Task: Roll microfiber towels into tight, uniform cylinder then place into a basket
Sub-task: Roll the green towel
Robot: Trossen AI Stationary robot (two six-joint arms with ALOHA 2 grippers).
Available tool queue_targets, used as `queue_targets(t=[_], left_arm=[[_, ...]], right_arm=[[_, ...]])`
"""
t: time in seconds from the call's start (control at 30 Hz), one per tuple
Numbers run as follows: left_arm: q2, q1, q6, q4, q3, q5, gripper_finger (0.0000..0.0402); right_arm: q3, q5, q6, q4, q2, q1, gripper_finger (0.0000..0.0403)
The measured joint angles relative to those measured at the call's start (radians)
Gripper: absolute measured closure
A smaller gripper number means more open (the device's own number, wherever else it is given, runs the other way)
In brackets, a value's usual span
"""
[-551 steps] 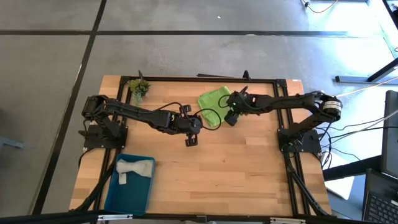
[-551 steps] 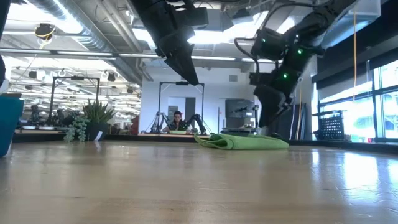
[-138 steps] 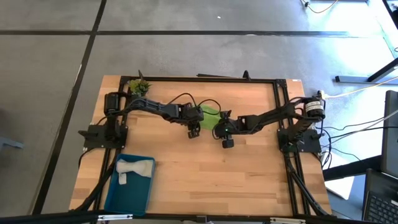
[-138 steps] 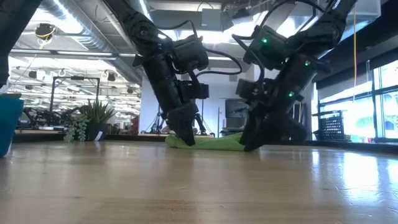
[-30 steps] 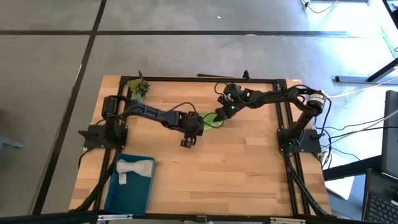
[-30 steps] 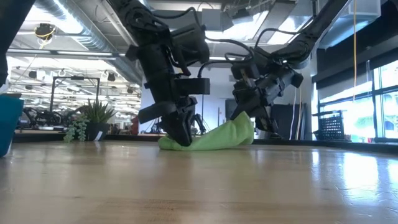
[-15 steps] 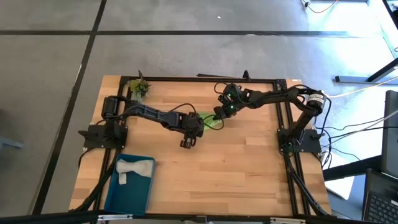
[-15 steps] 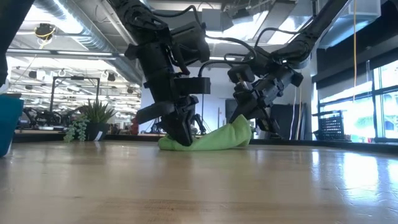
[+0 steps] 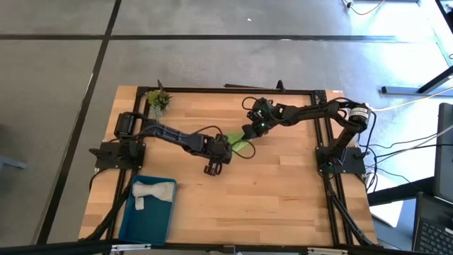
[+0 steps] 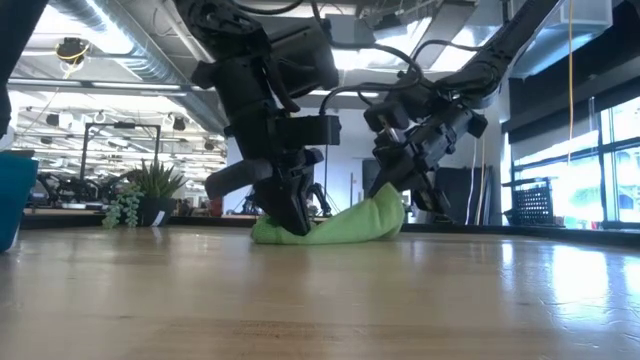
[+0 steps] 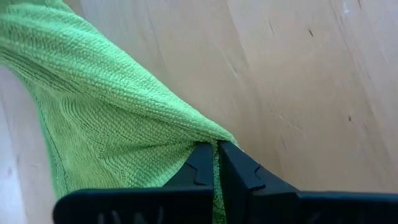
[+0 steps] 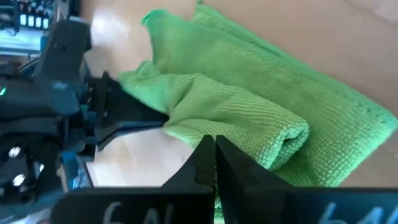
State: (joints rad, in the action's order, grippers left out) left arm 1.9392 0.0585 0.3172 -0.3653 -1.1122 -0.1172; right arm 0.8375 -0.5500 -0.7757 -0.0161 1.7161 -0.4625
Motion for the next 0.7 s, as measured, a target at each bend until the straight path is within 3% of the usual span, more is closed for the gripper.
queue_targets(t=[0.37, 0.57, 0.7], left_arm=[[0.0, 0.015, 0.0, 0.003, 0.0, -0.013, 0.0401], [0.0, 0.016, 0.0, -0.006, 0.0, -0.01, 0.0401], [0.0, 0.016, -0.001, -0.007, 0.0, -0.007, 0.0401]], right_arm=[[0.003, 0.048, -0.009, -0.039, 0.08, -0.008, 0.04], [0.016, -0.009, -0.014, -0.188, 0.183, -0.021, 0.04], [0.051, -0.029, -0.006, -0.176, 0.212, -0.031, 0.04]])
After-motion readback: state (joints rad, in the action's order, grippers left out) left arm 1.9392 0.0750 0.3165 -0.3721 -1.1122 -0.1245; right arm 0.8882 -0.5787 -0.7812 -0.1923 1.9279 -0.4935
